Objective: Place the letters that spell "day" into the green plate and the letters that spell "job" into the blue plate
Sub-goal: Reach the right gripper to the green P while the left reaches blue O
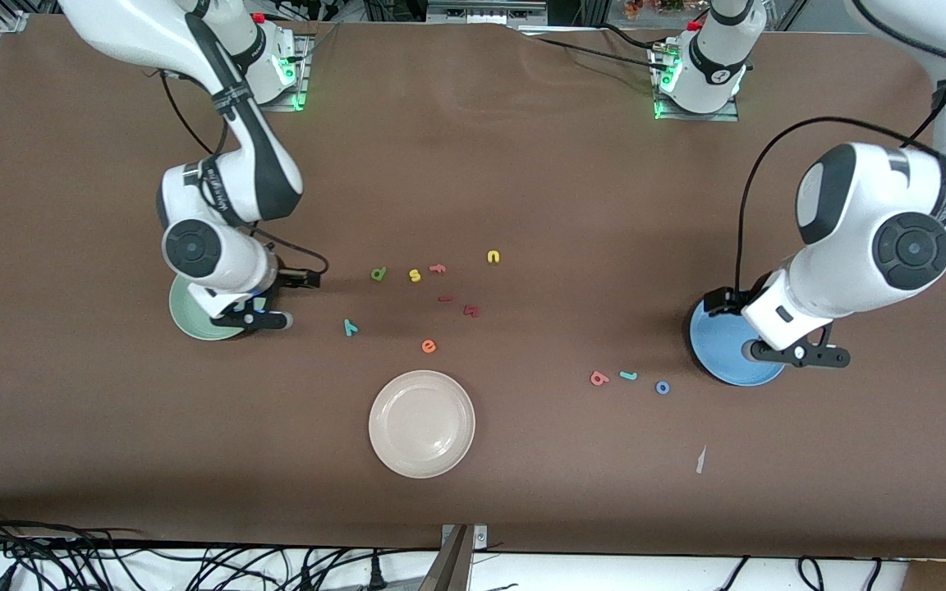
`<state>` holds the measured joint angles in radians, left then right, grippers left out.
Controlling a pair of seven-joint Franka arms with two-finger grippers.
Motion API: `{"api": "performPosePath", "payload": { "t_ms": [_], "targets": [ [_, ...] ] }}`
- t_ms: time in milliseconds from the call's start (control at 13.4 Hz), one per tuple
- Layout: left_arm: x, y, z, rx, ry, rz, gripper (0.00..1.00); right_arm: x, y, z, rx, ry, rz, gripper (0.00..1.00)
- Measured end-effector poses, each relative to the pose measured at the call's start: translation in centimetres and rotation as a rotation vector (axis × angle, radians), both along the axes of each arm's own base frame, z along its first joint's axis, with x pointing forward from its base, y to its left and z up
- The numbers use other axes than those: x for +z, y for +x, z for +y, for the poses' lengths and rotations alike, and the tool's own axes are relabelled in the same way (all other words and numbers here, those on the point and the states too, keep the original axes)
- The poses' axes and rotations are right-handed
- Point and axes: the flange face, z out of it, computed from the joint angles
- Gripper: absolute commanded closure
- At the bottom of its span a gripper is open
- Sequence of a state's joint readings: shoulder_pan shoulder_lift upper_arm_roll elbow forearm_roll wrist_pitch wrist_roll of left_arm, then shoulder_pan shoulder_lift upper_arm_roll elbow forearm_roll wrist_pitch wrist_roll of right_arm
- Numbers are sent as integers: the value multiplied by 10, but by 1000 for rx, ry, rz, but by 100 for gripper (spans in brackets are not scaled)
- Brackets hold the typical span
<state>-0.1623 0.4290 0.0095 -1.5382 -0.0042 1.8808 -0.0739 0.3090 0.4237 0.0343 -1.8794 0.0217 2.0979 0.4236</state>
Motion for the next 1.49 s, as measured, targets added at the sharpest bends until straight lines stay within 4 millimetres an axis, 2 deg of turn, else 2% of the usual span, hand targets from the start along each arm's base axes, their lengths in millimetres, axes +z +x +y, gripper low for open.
{"api": "performPosePath", "payload": {
  "t_ms": [224,373,596,746,969,1044,1267,1342,1416,1491],
  "targets": [
    [-45,18,-19,-23,-10,-70,0,1,-14,43,-115,0,-21,0],
    [-76,24,-33,-37,-16,-87,0,-5,-24,68,-185,5,-57,0],
    [-108,30,-44,-22,-54,-115,1,-33,-45,97,-251,18,-100,0],
    [-126,34,-45,-20,-58,-144,1,-53,-58,109,-289,30,-123,0],
    [-154,37,-49,-24,-62,-176,3,-72,-71,124,-324,34,-132,3],
    [-165,36,-50,-25,-62,-184,7,-77,-73,125,-328,38,-137,9],
    [-192,33,-47,-23,-56,-186,7,-92,-78,121,-335,46,-146,15],
    [-197,33,-43,-19,-50,-183,7,-95,-78,120,-338,45,-146,22],
    [-199,34,-39,-15,-44,-182,7,-95,-77,119,-340,45,-148,33],
    [-201,34,-36,-13,-40,-181,13,-95,-77,118,-341,45,-150,45]
  ]
}}
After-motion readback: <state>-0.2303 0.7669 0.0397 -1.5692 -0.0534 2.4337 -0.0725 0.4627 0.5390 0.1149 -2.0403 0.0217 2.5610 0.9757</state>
